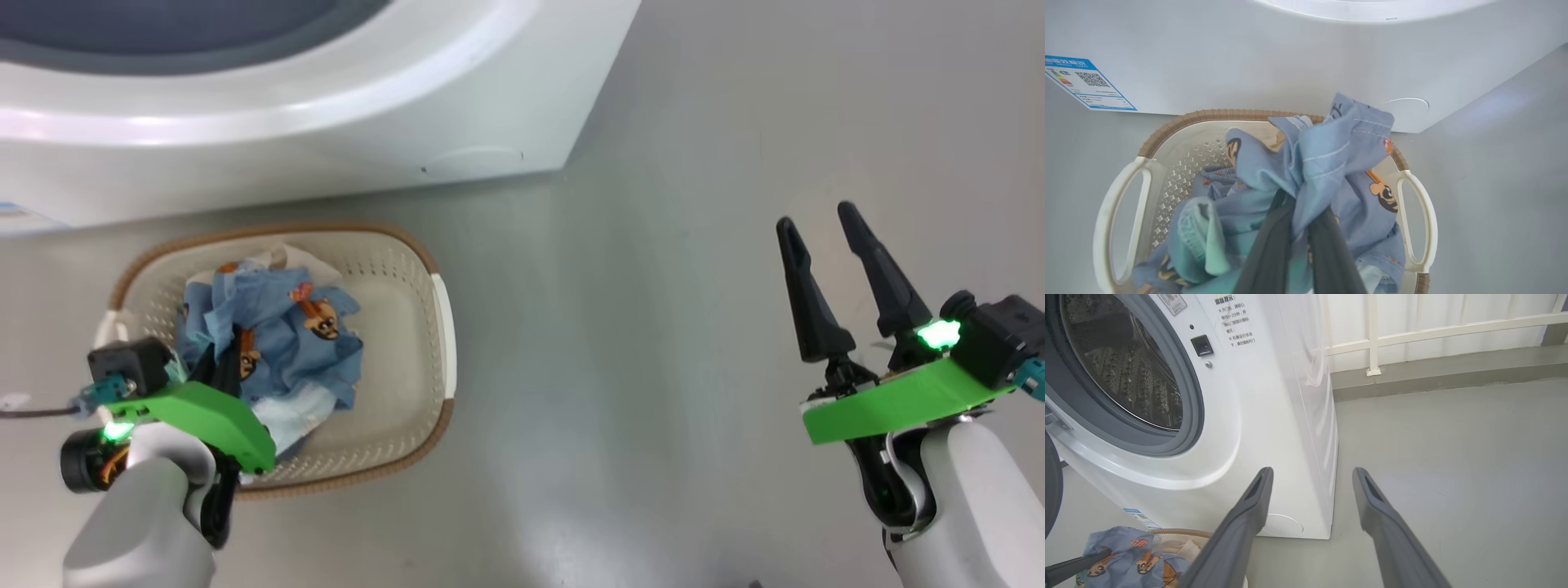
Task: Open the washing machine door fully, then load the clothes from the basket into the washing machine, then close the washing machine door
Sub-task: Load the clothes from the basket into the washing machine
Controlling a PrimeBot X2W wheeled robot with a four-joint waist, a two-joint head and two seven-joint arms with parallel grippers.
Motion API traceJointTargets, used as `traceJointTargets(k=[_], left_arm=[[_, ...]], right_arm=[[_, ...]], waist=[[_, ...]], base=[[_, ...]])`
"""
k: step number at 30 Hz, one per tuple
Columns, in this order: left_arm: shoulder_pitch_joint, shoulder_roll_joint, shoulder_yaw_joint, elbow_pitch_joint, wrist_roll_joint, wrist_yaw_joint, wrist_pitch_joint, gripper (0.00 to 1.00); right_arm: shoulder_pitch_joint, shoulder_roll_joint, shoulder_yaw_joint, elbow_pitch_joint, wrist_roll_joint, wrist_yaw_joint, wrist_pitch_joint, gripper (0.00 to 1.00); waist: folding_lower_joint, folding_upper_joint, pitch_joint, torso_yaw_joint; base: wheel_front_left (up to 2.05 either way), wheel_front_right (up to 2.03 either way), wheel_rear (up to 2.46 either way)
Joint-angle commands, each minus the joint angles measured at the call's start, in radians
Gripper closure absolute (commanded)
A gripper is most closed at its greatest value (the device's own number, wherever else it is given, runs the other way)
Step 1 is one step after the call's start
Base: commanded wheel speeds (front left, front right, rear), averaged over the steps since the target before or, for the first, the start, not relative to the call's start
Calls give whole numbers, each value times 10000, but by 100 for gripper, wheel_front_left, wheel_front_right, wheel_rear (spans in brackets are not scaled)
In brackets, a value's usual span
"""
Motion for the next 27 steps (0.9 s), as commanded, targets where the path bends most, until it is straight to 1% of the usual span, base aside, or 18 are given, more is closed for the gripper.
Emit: traceJointTargets(k=[1, 4, 10, 24, 27], left_arm=[[269, 449, 188, -247, -107, -30, -143, 100], [467, 532, 178, -676, -78, -30, -155, 100], [1044, 636, 522, -1734, 258, 0, -160, 100], [2665, 496, 1213, -4555, 1183, 572, -161, 100], [2922, 497, 1289, -4962, 1296, 657, -161, 100]], right_arm=[[292, -74, 236, -162, 154, 16, -48, 0], [413, -86, 250, -92, 187, 16, -48, 0], [652, -134, 261, 23, 254, 16, -48, 0], [1268, -376, 146, 137, 326, 16, -48, 0], [1321, -393, 169, 152, 325, 16, -48, 0]], waist=[[0, -1, -524, 140], [0, -1, -864, 184], [0, -1, -1488, 243], [0, -1, -2664, 528], [0, -1, -2822, 562]], base=[[0, 0, 0], [0, 0, 0], [0, 0, 0], [0, 0, 0], [0, 0, 0]])
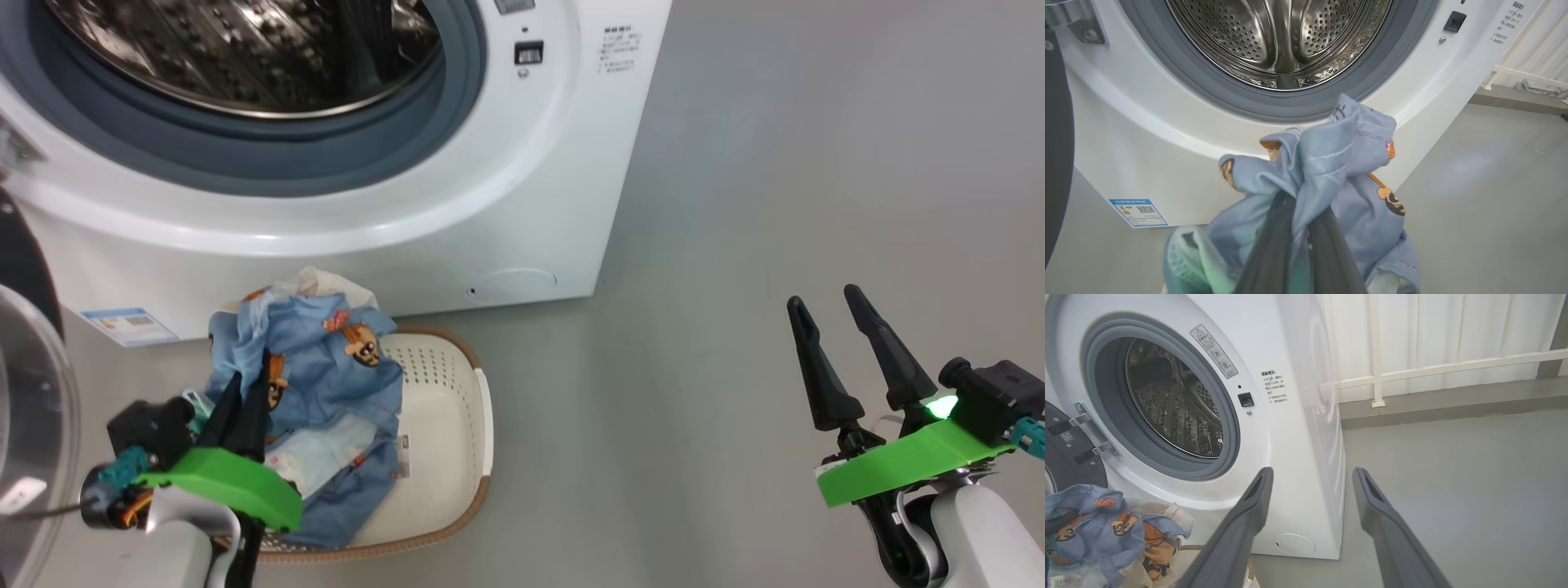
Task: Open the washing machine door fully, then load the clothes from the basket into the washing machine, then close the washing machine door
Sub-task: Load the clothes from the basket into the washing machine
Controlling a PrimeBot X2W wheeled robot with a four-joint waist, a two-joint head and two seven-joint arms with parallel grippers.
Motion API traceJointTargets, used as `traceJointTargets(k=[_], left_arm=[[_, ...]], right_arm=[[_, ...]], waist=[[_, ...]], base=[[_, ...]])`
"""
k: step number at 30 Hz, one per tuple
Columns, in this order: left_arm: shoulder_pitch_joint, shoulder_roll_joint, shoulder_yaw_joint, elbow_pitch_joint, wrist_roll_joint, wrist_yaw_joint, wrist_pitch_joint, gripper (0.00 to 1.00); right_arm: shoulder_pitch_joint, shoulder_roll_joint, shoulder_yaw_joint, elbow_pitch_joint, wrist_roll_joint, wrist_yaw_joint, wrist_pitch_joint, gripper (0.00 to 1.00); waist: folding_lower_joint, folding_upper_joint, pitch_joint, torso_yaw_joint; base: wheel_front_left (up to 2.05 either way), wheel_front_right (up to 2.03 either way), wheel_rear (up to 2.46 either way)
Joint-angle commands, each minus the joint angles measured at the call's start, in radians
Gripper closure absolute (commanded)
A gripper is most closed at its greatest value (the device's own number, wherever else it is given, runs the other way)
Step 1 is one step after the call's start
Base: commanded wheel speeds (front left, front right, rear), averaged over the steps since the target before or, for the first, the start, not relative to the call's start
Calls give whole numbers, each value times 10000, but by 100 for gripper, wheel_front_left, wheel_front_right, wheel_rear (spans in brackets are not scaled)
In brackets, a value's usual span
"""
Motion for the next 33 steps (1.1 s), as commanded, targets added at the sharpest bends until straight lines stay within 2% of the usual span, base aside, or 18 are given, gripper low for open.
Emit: traceJointTargets(k=[1, 17, 25, 33], left_arm=[[145, 300, 389, -470, 169, 163, -123, 100], [1911, 295, 835, -3631, 732, 952, -124, 100], [2256, 276, 796, -4483, 704, 1180, -32, 100], [2385, 291, 744, -4769, 661, 1262, -3, 100]], right_arm=[[135, -131, 230, -206, 76, 16, -48, 0], [663, -173, 79, -274, -92, 16, -48, 0], [765, -236, 38, -303, -110, 16, -48, 0], [832, -295, 67, -298, -119, 16, -48, 0]], waist=[[0, 0, -298, 117], [0, 0, -1222, 187], [0, 0, -1320, 191], [0, 0, -1404, 155]], base=[[0, 0, 0], [0, 0, 0], [0, 0, 0], [0, 0, 0]])
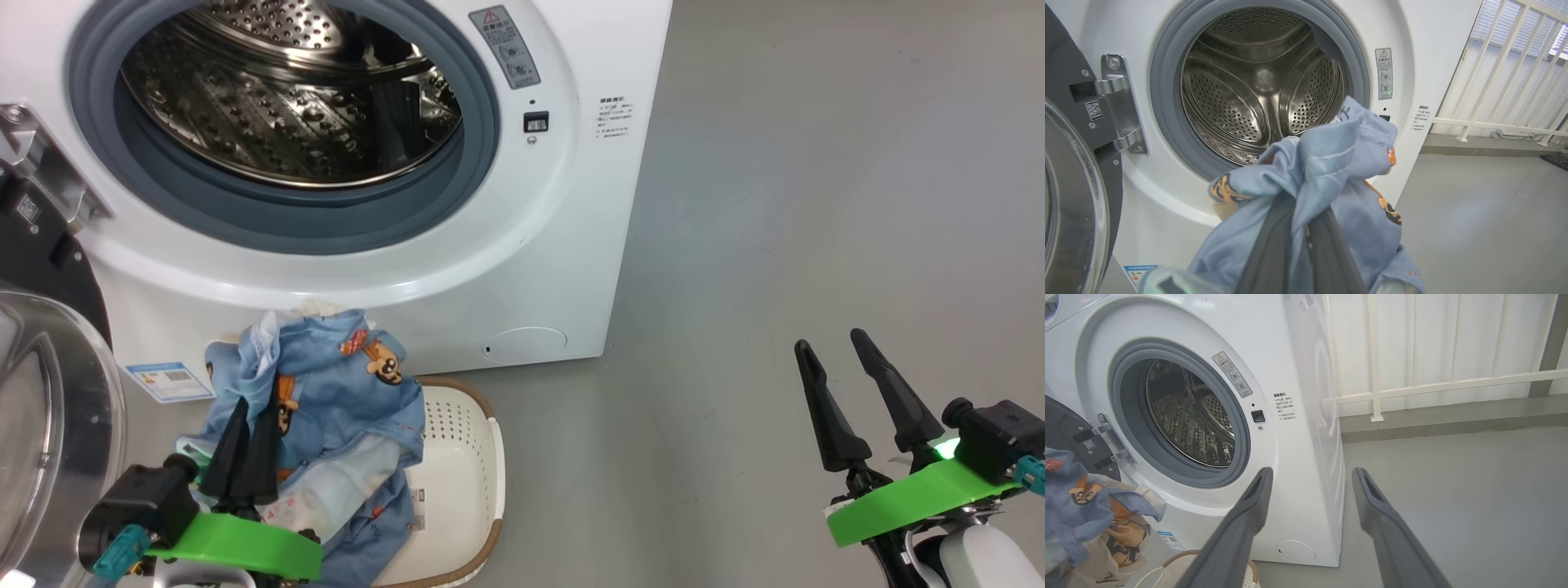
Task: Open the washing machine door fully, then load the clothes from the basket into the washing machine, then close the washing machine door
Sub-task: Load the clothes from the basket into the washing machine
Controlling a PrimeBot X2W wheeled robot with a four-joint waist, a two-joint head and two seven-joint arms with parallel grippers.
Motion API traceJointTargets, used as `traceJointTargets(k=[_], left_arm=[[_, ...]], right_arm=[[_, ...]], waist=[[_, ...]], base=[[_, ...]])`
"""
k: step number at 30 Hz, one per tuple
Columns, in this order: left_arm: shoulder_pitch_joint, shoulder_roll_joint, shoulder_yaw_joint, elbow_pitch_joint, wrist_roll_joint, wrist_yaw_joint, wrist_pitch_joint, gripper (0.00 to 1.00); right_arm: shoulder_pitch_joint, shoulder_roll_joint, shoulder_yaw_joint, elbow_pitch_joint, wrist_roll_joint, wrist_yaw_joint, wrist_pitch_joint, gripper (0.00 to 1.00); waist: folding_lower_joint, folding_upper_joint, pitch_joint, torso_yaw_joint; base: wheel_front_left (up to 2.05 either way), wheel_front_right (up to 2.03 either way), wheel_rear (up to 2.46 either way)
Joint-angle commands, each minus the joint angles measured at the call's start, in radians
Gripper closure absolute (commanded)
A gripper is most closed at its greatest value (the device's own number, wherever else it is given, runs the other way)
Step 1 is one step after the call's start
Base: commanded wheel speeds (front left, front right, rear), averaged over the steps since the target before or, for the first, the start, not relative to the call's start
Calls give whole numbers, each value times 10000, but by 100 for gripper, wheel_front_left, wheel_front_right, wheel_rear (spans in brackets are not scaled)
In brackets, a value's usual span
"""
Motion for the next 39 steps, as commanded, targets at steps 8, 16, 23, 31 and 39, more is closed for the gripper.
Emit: traceJointTargets(k=[8, 16, 23, 31, 39], left_arm=[[-628, 220, 232, -656, 80, 76, 26, 100], [-1866, 225, 137, -566, 197, -49, 175, 100], [-3670, 124, 376, 507, -52, -281, 191, 100], [-6092, 329, 669, 2292, 97, -548, 19, 100], [-8219, 619, 736, 3821, 572, -825, -114, 100]], right_arm=[[41, -286, 185, -244, -28, 16, -48, 0], [-117, -281, 335, -336, -29, 16, -48, 0], [-339, -110, 490, -471, -75, 16, -48, 0], [-832, 134, 536, -631, -112, 16, -48, 0], [-1401, 361, 603, -826, -168, 16, -48, 0]], waist=[[0, 0, 53, 9], [0, 0, 409, -165], [0, 0, 1181, -494], [0, 0, 2456, -998], [0, 0, 3752, -1350]], base=[[0, 0, 0], [0, 0, 0], [0, 0, 0], [0, 0, 0], [0, 0, 0]])
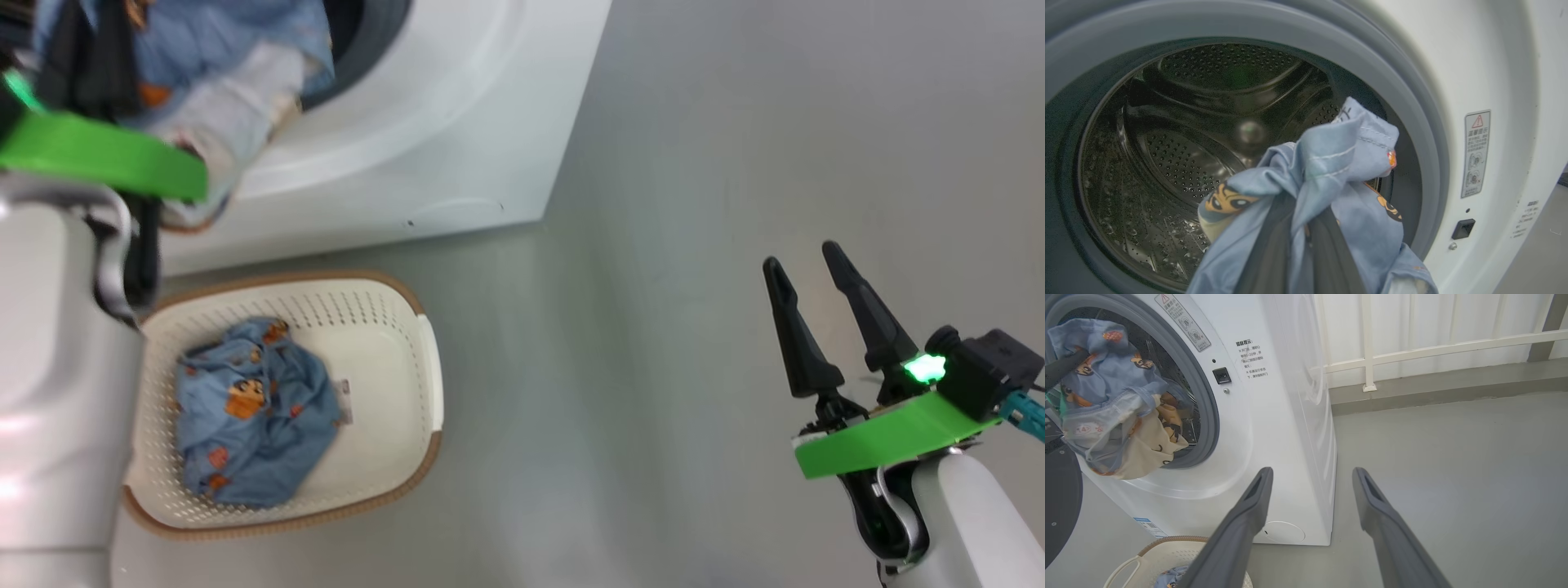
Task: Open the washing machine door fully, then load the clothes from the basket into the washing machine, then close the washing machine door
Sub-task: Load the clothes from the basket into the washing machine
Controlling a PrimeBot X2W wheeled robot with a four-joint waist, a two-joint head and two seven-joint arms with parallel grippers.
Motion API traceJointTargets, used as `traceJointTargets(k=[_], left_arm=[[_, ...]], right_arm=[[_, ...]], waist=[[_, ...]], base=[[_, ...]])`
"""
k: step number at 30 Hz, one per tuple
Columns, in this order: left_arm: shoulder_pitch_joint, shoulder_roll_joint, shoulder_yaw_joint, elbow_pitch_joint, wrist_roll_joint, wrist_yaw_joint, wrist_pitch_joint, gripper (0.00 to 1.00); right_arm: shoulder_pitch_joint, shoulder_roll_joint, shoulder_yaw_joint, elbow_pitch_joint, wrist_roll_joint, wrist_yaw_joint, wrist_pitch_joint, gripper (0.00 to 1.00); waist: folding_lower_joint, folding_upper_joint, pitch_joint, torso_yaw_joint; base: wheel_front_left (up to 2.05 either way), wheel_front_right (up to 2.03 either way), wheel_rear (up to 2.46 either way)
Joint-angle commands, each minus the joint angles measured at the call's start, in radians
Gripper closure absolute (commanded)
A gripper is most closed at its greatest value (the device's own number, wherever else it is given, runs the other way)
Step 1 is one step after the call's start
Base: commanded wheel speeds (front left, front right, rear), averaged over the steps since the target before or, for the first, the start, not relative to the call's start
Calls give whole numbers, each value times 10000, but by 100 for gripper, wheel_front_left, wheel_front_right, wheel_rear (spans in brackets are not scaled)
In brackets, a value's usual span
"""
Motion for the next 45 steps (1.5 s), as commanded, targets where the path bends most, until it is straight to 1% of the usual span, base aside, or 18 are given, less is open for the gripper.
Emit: traceJointTargets(k=[1, 13, 16, 25, 29, 34, 35, 36, 41, 45], left_arm=[[-736, 552, 346, 145, 154, -105, -92, 100], [-3380, 1198, 406, 2863, 477, -420, -118, 100], [-3729, 1245, 388, 3153, 530, -411, -119, 100], [-5263, 1746, 296, 4222, 810, -471, -123, 100], [-5777, 1970, 358, 3820, 1076, -418, -124, 100], [-5836, 2016, 728, 2470, 1463, -131, -125, 100], [-5758, 1972, 786, 2338, 1515, -98, -125, 68], [-5641, 1892, 825, 2409, 1513, -78, -125, 0], [-5375, 1539, 656, 3679, 1473, -154, -125, 0], [-5414, 1381, 574, 4063, 1490, -221, -125, 0]], right_arm=[[-175, 55, 243, -290, -126, 16, -48, 0], [-540, 521, 268, -423, -156, 16, -48, 0], [-571, 589, 281, -449, -157, 16, -48, 0], [-665, 972, 569, -470, -127, 16, -48, 0], [-645, 1076, 568, -477, -117, 16, -48, 0], [-597, 1127, 474, -542, -112, 16, -48, 0], [-603, 1140, 452, -535, -115, 16, -48, 0], [-615, 1153, 456, -518, -119, 16, -48, 0], [-738, 1156, 595, -459, -151, 16, -48, 0], [-841, 1090, 565, -449, -176, 16, -48, 0]], waist=[[0, 0, 985, -442], [0, 0, 2576, -1287], [0, 0, 2798, -1414], [0, 0, 3463, -2075], [0, 0, 3561, -2291], [0, 0, 3734, -2348], [0, 0, 3759, -2319], [0, 0, 3762, -2275], [0, 0, 3711, -2025], [0, 0, 3642, -1842]], base=[[0, 0, 0], [0, 0, 0], [0, 0, 0], [0, 0, 0], [0, 0, 0], [0, 0, 0], [0, 0, 0], [0, 0, 0], [0, 0, 0], [0, 0, 0]])
